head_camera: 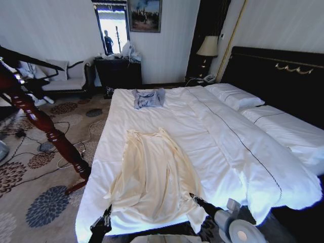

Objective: Pick up the clothes from the bed and hang them on the clothes hanger.

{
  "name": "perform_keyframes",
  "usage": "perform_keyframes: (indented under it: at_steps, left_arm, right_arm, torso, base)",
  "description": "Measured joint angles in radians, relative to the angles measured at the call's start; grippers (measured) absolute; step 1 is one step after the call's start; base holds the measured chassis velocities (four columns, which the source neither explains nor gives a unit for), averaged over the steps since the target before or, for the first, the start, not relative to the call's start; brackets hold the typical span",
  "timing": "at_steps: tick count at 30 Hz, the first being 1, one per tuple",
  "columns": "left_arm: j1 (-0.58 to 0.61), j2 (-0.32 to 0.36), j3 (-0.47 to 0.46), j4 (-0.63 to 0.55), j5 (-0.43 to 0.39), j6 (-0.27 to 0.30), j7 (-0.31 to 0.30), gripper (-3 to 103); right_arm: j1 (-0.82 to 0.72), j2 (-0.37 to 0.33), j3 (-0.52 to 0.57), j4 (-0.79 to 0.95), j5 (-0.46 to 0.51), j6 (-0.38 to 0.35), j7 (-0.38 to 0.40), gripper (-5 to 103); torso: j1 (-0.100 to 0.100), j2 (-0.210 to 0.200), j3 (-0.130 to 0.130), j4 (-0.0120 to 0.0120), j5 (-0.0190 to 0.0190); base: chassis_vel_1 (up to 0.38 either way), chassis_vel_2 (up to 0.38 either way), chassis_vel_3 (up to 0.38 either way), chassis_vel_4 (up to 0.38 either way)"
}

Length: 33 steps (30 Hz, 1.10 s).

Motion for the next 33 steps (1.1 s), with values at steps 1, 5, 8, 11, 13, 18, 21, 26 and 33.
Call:
perform_keyframes:
  at_steps: [1,5,8,11,13,18,21,26,33]
  left_arm:
    - [0.0,0.0,0.0,0.0,0.0,0.0,0.0,0]
    - [-0.003,-0.001,-0.001,-0.001,0.0,0.0,0.0,0]
    - [-0.003,-0.001,-0.002,-0.004,0.0,0.0,0.0,0]
    - [0.01,0.001,-0.012,-0.021,-0.002,0.0,-0.001,0]
    - [0.022,0.002,-0.02,-0.03,-0.006,0.0,0.0,0]
    - [0.029,0.004,-0.052,-0.042,-0.019,-0.002,-0.004,0]
    - [0.055,0.005,-0.08,-0.066,-0.031,-0.005,-0.008,0]
    - [0.142,0.004,-0.131,-0.083,-0.034,-0.037,-0.007,0]
    - [0.278,-0.013,-0.101,-0.101,0.037,-0.117,-0.025,0]
  right_arm:
    - [0.001,-0.001,0.001,0.0,0.002,0.0,0.001,22]
    - [0.002,-0.004,0.003,0.0,0.011,0.003,0.005,7]
    - [0.0,-0.005,0.004,0.002,0.014,0.005,0.008,3]
    - [-0.01,-0.01,0.008,0.015,0.031,0.008,0.026,0]
    - [-0.015,-0.014,0.013,0.021,0.041,0.009,0.034,0]
    - [-0.021,-0.022,0.023,0.035,0.058,0.01,0.052,0]
    - [-0.033,-0.03,0.035,0.054,0.061,0.007,0.083,0]
    - [-0.065,-0.029,0.064,0.102,0.057,-0.049,0.161,0]
    - [-0.119,-0.03,0.05,0.148,0.017,-0.089,0.218,0]
  torso:
    - [0.0,0.0,0.0,0.0001,0.0]
    - [0.0,0.0,0.0,0.0,0.0]
    - [0.0,0.0,0.0,0.0001,0.0]
    - [0.0,0.0,0.0,0.0,0.0]
    - [0.0,0.0,0.0,0.0,0.0]
    - [0.0,0.0,0.0,0.0,0.0]
    - [0.0,0.0,0.0,0.0,0.0]
    - [0.0,0.0,0.0,0.0,0.0]
    - [0.0,0.0,0.0,0.0001,0.0001]
  base:
    - [0.0,0.0,0.0,0.0]
    - [0.0,0.0,0.0,0.0]
    - [0.0,0.0,0.0,0.0]
    - [0.0,0.0,0.0,0.0]
    - [0.0,0.0,0.0,0.0]
    - [0.0,0.0,0.0,0.0]
    - [0.0,0.0,0.0,0.0]
    - [0.0,0.0,0.0,0.0]
    - [0.0,0.0,0.0,0.0]
